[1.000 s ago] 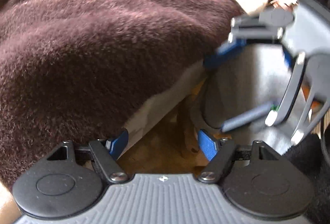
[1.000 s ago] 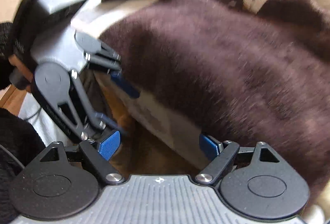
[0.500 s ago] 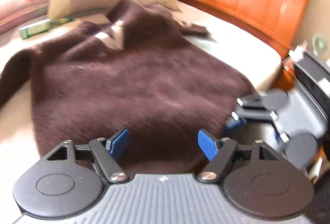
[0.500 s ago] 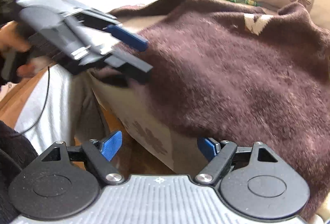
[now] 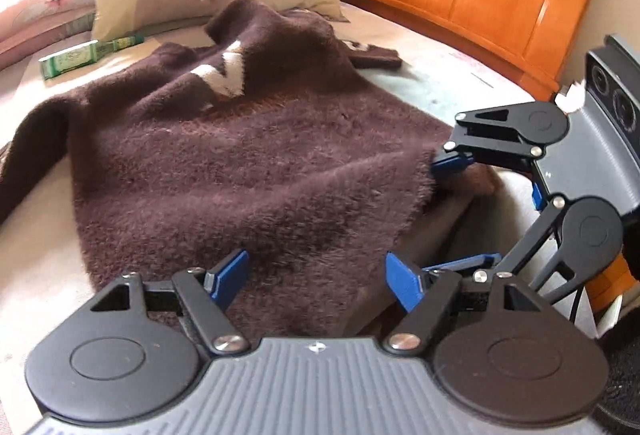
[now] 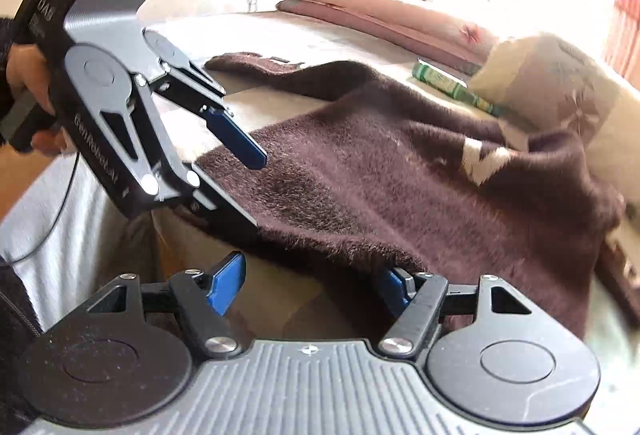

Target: Fold clothes

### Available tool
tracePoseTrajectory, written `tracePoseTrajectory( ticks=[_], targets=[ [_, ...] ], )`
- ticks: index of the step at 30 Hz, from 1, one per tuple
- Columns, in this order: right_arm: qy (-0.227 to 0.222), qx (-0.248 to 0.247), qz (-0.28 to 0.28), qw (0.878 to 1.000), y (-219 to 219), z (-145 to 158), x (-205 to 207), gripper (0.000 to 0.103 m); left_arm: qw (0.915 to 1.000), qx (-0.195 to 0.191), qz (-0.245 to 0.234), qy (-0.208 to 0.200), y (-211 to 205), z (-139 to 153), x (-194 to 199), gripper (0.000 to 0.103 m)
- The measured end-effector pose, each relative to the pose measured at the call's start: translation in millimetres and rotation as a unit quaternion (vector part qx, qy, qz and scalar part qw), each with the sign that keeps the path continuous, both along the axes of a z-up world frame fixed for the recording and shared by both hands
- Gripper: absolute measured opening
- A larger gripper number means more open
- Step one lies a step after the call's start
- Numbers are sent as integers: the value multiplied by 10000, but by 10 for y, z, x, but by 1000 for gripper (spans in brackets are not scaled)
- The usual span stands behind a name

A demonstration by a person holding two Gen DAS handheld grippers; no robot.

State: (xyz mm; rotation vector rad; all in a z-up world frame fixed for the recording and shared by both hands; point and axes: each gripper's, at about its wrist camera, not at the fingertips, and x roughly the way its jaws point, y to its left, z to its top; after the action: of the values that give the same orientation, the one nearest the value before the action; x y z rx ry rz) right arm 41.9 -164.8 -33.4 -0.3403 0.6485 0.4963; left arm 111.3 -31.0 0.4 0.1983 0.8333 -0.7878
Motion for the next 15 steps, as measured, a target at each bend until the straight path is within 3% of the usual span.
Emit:
tracePoseTrajectory(
  ticks=[2,7,11,13,15],
  targets=[
    [-16,-305,157,9994,59,-29,32,73,9999,-59,128,44,40,8,35,76],
    [-87,-1491,631,9868,298,-313,77,43,9996,-160,232,7,96,58,34,76],
    [-297,-2076,712,9752,410,-540,178,40,9997,-101,228,-19,98,87,44,77],
    [-386,-2355,685,9687,433,-589,240,10,9997,-51,254,-3,101,104,42,77],
    [-229,-2317,731,9698,426,-518,284,10,9999,-60,145,-17,99,136,-4,77]
  ],
)
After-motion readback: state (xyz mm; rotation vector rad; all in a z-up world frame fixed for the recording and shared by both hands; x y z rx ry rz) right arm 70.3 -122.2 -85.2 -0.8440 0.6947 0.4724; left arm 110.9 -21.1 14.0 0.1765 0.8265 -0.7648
